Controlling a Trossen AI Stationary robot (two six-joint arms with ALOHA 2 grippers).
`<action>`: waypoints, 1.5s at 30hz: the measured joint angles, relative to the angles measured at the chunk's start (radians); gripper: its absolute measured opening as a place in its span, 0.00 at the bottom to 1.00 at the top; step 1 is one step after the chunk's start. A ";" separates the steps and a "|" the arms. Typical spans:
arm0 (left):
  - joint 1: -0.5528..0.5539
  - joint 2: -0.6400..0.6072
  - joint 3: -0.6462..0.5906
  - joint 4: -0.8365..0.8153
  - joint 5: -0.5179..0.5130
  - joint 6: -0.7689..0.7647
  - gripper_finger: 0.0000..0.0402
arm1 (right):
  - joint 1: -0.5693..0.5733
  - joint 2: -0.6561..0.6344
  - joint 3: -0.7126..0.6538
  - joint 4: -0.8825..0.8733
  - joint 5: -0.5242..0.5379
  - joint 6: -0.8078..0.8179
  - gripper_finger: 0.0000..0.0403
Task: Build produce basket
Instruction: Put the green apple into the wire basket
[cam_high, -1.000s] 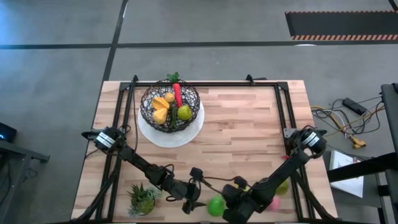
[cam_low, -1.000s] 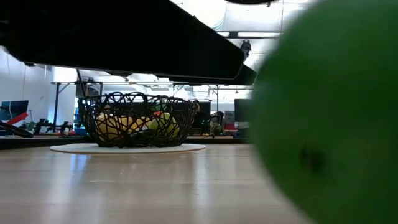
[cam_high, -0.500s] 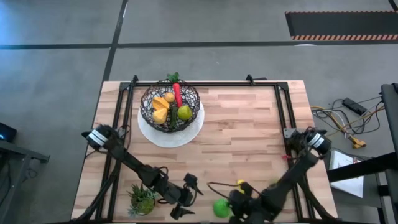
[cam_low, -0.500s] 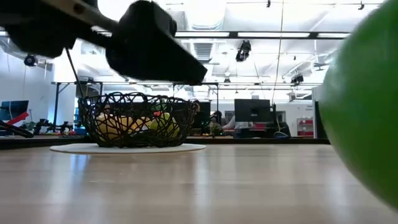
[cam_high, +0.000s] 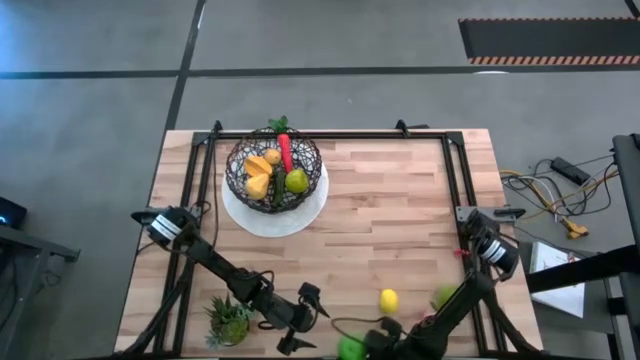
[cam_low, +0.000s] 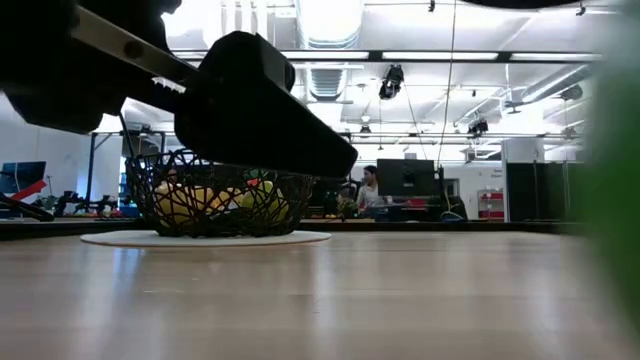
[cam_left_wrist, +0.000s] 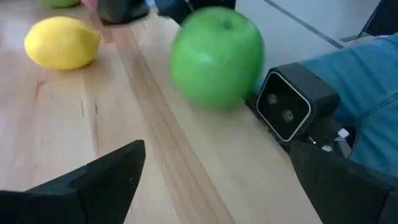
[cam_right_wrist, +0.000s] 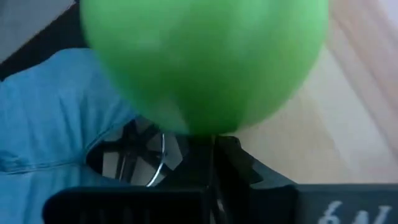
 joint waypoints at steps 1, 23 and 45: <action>0.000 0.000 0.001 0.000 0.000 0.000 0.96 | -0.007 0.011 0.011 0.007 0.002 -0.021 0.02; 0.035 -0.023 -0.006 -0.057 -0.252 0.080 0.96 | -0.189 0.015 0.056 -0.004 0.184 -0.326 0.02; 0.072 0.068 -0.012 0.076 -0.231 0.010 0.96 | -0.164 0.027 0.036 -0.029 0.188 -0.461 0.02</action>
